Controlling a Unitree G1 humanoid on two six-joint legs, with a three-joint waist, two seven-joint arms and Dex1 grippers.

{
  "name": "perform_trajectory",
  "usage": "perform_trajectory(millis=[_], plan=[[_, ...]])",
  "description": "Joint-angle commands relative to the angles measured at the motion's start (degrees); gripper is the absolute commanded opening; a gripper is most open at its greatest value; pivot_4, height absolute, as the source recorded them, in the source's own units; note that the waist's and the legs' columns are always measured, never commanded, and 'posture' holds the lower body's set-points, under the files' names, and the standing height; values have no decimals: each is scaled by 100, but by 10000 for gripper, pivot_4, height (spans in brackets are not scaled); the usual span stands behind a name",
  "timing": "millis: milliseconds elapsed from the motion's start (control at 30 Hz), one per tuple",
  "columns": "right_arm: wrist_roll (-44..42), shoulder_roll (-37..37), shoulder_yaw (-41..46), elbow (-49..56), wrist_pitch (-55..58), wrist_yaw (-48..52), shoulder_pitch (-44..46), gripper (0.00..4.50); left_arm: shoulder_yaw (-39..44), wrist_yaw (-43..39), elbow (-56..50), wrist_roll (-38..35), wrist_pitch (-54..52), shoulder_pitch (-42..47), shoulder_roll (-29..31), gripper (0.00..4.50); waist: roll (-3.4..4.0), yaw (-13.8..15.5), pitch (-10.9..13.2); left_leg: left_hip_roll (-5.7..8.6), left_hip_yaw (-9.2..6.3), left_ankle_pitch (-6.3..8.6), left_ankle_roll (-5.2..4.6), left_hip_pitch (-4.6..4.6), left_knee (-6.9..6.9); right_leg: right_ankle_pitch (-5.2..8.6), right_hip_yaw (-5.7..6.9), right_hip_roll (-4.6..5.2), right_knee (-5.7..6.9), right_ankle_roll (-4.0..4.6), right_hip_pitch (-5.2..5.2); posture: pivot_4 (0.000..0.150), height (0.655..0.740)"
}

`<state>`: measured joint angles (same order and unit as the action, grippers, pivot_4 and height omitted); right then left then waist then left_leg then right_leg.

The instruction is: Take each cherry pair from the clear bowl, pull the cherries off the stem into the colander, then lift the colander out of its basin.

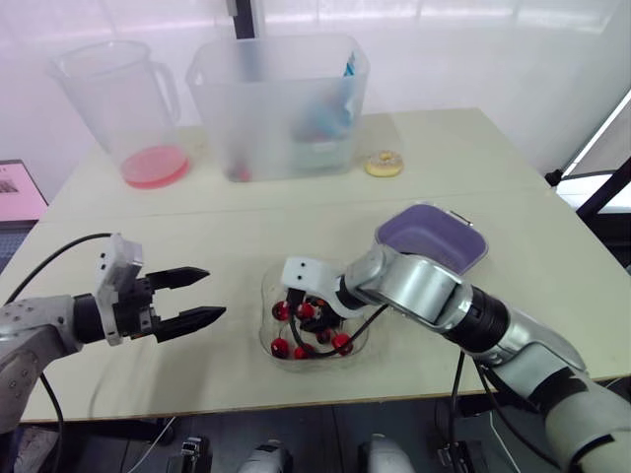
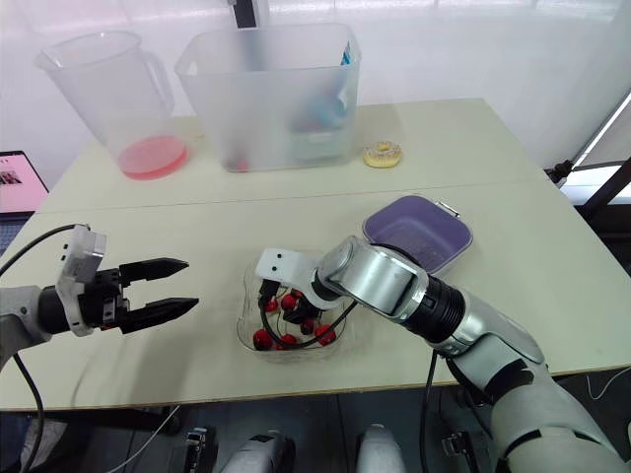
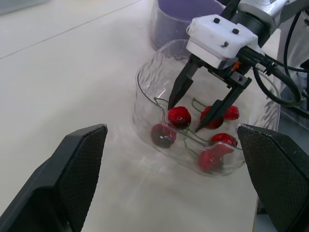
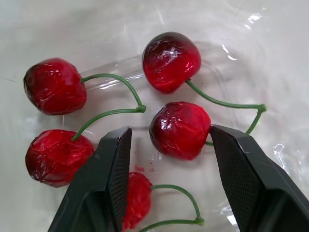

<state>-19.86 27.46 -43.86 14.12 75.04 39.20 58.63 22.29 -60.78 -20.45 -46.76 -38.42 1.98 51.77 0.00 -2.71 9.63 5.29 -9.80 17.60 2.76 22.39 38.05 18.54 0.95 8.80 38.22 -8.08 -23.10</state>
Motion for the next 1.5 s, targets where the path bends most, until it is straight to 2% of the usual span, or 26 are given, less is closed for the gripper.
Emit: perform_trajectory(millis=[33,167,300,467,633,733,867,967,1033,1167,1267,1500], plan=[[135,-74,2,27,-125,-10,-14,27209,175,27,-148,-11,24,20,123,45000,0,-1,0,0,0,0,0,0,0,0,-1,0,0,0,-1,1500,7400],[264,11,-53,-4,-218,22,-51,15575,309,-13,-222,-467,-415,16,212,45000,-1,-1,0,0,2,0,0,0,0,0,-4,-1,1,0,-2,1500,7400],[275,47,91,84,-205,109,77,15575,339,-12,-200,-535,-519,39,273,45000,-1,1,-1,0,3,0,0,0,-1,0,-9,-1,2,0,-4,1500,7400],[469,735,-41,698,-899,689,377,15575,305,144,-98,-1008,-935,516,262,45000,-3,25,-2,2,3,0,0,4,1,0,-10,-2,1,0,-5,1500,7400],[938,1245,335,1031,-2581,1112,369,15575,189,420,38,-1115,-884,994,-37,45000,-5,-2,-3,-3,10,0,0,3,-3,0,-14,-8,2,-1,-12,1500,7400],[1508,1588,603,1097,-4351,1266,122,15575,-6,981,310,-972,-1010,1456,-269,45000,-8,9,-4,-3,16,0,0,3,-2,0,-16,-8,3,-1,-13,1500,7400],[2387,1829,876,686,-6097,1164,17,15575,-138,1522,498,-836,-871,2027,-632,45000,-16,15,-9,1,19,0,0,3,6,-2,-18,-8,8,-4,-11,1500,7400],[3107,1841,1021,289,-7079,876,-13,15575,-262,1921,562,-1163,-1183,2523,-953,45000,-22,19,-11,1,21,0,0,3,10,-3,-20,-10,11,-5,-12,1500,7400],[3236,1705,1189,164,-7298,789,-119,15575,-286,2185,632,-1589,-1560,2798,-1151,45000,-25,16,-12,2,22,0,0,3,9,-3,-22,-8,12,-5,-12,1500,7400],[3712,1553,1285,3,-7812,767,-251,15575,-700,2676,681,-1661,-2025,3283,-1456,45000,-25,-1,-12,1,23,0,0,3,8,-3,-23,-12,13,-5,-13,1500,7400],[3777,1384,1472,-10,-7814,804,-368,15575,-684,3316,721,-1958,-2168,3692,-1938,45000,-25,8,-12,1,24,0,0,3,14,-3,-24,-13,22,-5,-13,1500,7400],[3870,1147,1756,55,-7786,920,-505,15575,-640,3766,734,-2541,-2434,3827,-2244,45000,-26,5,-12,2,25,0,0,3,14,-3,-26,-14,22,-5,-13,1500,7400]])
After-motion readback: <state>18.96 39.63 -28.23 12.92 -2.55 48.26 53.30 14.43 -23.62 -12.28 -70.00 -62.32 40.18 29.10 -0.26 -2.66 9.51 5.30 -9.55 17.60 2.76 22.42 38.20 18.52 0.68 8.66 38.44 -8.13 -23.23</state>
